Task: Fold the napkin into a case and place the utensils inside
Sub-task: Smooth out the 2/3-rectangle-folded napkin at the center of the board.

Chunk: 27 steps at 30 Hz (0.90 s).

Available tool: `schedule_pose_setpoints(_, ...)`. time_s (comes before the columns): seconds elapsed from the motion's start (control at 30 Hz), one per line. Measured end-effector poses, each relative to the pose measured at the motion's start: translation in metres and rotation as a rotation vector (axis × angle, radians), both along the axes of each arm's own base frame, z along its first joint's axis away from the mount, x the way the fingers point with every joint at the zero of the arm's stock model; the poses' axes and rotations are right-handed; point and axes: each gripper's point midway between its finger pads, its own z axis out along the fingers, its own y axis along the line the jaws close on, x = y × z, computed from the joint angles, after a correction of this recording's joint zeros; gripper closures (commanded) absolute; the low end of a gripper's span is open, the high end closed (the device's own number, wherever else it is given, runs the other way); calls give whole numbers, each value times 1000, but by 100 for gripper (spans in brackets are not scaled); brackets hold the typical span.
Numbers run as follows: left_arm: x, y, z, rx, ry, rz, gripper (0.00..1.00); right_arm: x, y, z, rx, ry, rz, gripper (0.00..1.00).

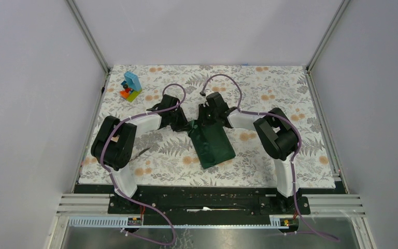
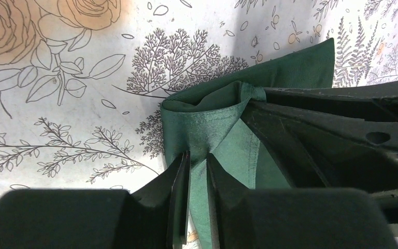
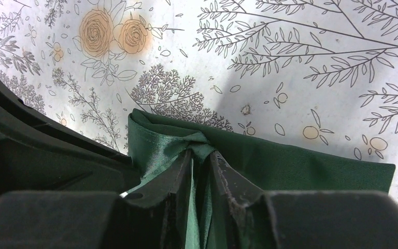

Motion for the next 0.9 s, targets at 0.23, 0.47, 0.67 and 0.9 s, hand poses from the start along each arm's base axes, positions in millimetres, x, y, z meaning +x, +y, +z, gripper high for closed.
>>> schedule_pose_setpoints(0.23,4,-6,8,-27,-10,-7,81,-5,-2,0,12,42,4,47)
schedule_pose_setpoints(0.47,14,-15,17,-68,-31,-12,83,-35,-22,22,-28,105,8,41)
schedule_pose_setpoints(0.67,21,-22,7,-85,-18,-19,84,-71,-39,38,-4,146,30,58)
schedule_pose_setpoints(0.9,25,-28,-4,-106,-7,-22,85,-118,-31,27,154,278,101,67)
